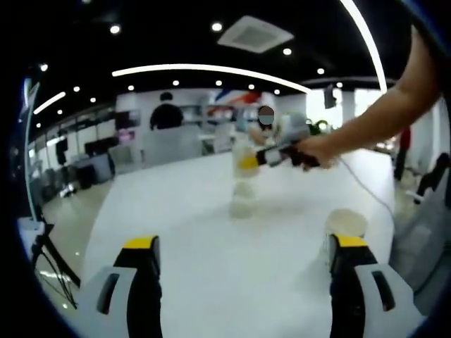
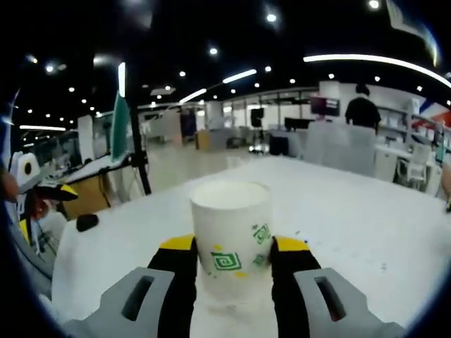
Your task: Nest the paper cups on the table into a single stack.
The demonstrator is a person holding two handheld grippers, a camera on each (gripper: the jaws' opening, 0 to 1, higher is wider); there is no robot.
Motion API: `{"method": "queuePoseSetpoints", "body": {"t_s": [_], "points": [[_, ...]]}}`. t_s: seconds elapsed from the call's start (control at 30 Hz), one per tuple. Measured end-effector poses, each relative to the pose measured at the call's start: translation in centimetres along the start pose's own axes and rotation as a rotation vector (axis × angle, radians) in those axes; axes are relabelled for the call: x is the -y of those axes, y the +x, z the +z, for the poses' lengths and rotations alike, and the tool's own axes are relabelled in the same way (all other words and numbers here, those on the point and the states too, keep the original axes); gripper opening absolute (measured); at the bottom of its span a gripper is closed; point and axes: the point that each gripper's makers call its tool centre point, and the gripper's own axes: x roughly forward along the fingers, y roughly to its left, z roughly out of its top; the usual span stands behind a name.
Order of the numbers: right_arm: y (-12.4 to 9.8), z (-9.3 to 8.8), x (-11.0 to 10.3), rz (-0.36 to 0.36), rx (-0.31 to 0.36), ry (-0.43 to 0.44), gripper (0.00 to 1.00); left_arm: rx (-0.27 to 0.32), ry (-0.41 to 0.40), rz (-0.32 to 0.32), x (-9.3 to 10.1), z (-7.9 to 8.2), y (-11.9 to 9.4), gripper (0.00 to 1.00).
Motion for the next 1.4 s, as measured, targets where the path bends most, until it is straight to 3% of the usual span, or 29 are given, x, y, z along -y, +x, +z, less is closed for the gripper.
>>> {"method": "queuePoseSetpoints", "body": {"t_s": [0.4, 1.03, 1.4], "points": [[-2.3, 2.7, -0.4, 0.014, 0.017, -0.023, 0.37, -0.009, -0.016, -0.032, 0.7, -0.2, 0.1, 0.98], [-4.2, 2.5, -3.0, 0.060, -0.017, -0.019, 0.37, 0.001, -0.025, -0.034, 1.0, 0.3, -0.4, 0.98], [-5.6, 3.4, -5.1, 0.088, -0.006, -0.036, 0.37, 0.019, -0.022, -0.038, 1.5, 1.2, -0.7, 0.98]]}}
